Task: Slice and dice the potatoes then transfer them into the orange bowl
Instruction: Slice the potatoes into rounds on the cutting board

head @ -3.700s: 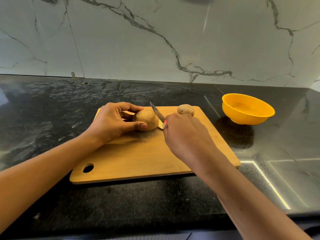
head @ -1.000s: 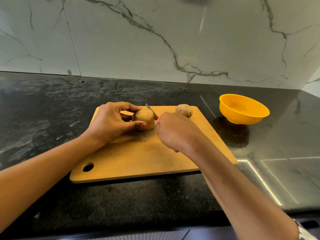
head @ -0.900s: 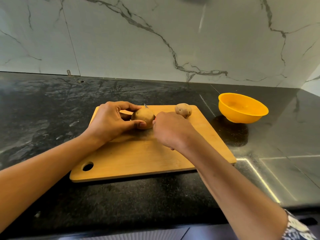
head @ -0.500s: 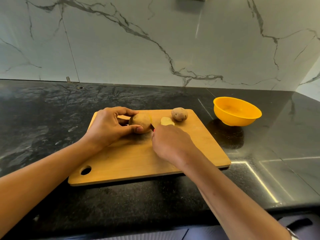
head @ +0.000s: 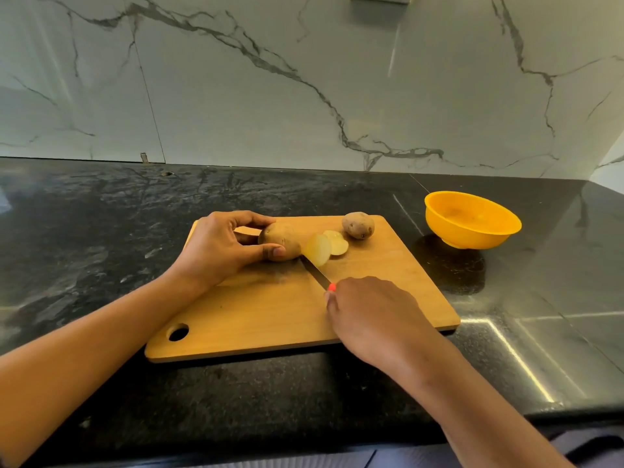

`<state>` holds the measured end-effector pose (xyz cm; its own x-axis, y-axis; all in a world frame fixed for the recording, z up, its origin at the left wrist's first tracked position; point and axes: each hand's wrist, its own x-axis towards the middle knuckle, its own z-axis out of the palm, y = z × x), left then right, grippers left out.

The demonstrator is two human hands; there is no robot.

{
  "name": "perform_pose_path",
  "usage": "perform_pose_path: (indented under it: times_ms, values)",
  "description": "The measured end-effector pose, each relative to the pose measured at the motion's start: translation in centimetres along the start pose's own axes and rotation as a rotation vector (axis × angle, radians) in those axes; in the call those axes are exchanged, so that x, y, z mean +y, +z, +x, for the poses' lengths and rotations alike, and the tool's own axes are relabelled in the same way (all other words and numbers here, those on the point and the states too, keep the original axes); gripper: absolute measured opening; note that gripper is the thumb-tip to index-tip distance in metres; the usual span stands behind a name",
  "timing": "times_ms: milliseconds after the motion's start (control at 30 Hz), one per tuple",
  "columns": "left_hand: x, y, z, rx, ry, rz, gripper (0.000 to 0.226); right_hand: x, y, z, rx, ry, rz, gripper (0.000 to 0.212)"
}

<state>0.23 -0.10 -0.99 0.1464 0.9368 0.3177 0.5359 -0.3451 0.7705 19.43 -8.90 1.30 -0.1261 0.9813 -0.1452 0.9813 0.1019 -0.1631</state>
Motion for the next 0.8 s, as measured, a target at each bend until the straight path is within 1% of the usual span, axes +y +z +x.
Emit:
perform_pose_path:
  times_ms: [67, 167, 300, 433, 567, 800]
  values:
    - [0.0, 0.0, 0.0, -0.020, -0.007, -0.011, 0.060, 0.5, -0.4, 0.0, 0.007, 0.027, 0.074, 0.028]
    - [0.1, -0.1, 0.0, -0.048, -0.026, -0.043, 0.064, 1.4, -1.3, 0.6, 0.042, 0.036, 0.196, 0.027]
    - [0.1, -0.2, 0.1, -0.060, -0.036, -0.071, 0.057, 2.2, -2.2, 0.7, 0.130, 0.018, 0.300, 0.022]
    - [-0.1, -0.1, 0.2, -0.046, -0.036, -0.075, 0.054, 1.4, -1.3, 0.8, 0.225, -0.030, 0.277, 0.023]
    - [-0.2, -0.1, 0.2, -0.008, -0.021, -0.065, 0.053, 0.4, -0.3, 1.4, 0.309, -0.014, 0.212, 0.025]
    - [-0.3, 0.0, 0.1, 0.017, -0.008, -0.043, 0.061, -0.5, 0.2, 1.8, 0.337, -0.049, 0.168, 0.027]
